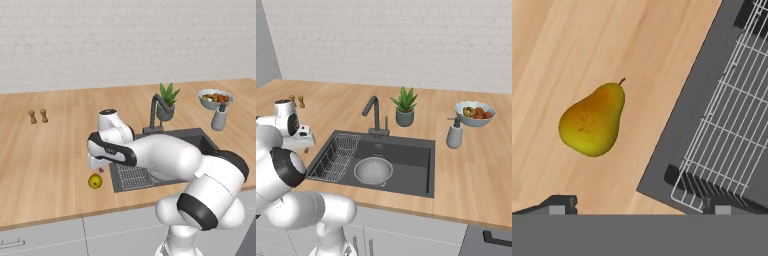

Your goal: Put the colander in the sink, put the pear in the colander, and turn on the sink faucet and pour water over the colander.

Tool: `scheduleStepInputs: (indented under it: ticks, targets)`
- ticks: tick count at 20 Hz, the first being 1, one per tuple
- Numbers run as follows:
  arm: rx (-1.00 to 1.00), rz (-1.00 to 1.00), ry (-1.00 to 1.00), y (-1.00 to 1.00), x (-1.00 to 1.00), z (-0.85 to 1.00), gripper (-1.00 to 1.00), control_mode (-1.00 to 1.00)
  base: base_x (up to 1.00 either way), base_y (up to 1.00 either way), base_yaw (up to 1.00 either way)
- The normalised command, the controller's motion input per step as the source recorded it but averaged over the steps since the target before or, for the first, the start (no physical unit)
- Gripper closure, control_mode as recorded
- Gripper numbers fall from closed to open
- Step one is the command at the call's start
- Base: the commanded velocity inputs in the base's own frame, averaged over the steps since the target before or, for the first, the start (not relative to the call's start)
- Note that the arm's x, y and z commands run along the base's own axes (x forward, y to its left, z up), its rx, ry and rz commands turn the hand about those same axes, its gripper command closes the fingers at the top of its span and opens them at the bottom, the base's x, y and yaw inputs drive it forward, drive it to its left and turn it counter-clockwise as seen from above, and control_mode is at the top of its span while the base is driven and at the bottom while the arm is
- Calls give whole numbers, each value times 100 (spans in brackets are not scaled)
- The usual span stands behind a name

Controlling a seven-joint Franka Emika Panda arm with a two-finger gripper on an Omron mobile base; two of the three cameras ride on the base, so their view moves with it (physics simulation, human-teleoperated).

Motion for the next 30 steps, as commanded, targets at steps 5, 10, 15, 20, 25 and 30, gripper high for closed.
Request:
scheduleStepInputs:
  ticks: [5, 10, 15, 20, 25, 30]
  targets:
    - [14, 0, -4, 22, 0, -26, -100, -100, 0, 0, 0]
    - [5, 0, -1, 45, 0, 0, -100, -100, 0, 0, 0]
    - [0, 0, 0, 38, 0, -9, -100, -100, 0, 0, 0]
    - [0, 0, 0, 3, 0, -3, -100, -100, 0, 0, 0]
    - [0, 0, 0, 0, 1, -2, -100, -100, 0, 0, 0]
    - [0, 0, 0, 2, 7, -23, -100, -100, 0, 0, 0]
